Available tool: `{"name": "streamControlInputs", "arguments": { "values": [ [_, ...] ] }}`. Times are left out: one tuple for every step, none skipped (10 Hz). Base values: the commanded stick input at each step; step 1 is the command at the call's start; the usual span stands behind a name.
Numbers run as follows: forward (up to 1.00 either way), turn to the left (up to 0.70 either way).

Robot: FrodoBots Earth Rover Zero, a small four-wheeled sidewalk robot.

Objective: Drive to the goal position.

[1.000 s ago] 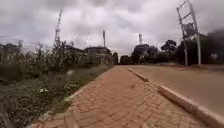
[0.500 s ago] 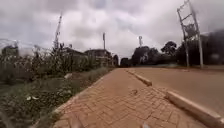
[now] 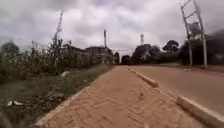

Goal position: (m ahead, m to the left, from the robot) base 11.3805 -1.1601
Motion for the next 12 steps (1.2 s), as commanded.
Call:
{"name": "streamControlInputs", "arguments": {
  "values": [
    [0.70,0.00],
    [0.70,0.00],
    [0.70,0.00],
    [0.70,0.00],
    [0.70,-0.02],
    [0.70,-0.18],
    [0.70,-0.34],
    [0.70,-0.13],
    [0.70,-0.02],
    [0.70,0.00],
    [0.70,0.00],
    [0.70,0.00]
  ]
}}
